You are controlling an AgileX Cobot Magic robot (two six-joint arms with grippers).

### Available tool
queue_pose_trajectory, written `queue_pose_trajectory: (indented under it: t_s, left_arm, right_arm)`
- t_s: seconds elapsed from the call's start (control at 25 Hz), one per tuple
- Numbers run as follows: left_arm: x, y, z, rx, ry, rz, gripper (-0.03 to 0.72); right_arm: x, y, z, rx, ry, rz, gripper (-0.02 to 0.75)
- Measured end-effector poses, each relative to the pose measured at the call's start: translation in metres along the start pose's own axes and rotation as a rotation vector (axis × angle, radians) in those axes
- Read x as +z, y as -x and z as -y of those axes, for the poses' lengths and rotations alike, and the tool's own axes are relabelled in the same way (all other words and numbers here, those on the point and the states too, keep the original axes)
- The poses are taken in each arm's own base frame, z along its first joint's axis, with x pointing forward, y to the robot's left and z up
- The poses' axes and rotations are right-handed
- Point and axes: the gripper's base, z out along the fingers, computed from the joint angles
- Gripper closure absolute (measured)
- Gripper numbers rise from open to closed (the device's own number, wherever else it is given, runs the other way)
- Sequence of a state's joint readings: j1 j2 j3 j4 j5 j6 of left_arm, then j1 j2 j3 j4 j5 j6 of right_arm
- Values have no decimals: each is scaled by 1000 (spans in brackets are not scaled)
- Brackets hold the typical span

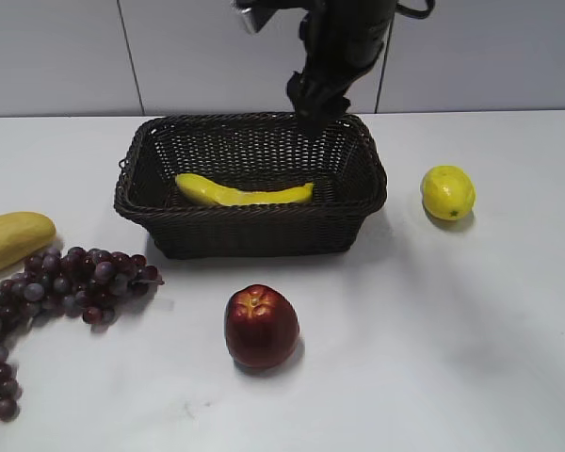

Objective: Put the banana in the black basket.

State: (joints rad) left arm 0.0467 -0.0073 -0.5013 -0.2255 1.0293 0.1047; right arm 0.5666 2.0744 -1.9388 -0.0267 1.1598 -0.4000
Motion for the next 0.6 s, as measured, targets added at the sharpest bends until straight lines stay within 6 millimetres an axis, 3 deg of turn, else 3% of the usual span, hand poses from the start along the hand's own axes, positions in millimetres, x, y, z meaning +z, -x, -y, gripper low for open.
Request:
queue_pose_trajectory:
  t_s: [0.32,0.6]
  left_arm:
    - [0,0,0,0,0,0,451]
    - [0,0,0,0,0,0,451]
  right_arm:
    - [-13,-56,89,549,42,-7,164]
    - [-45,-101,132,768,24,45,164]
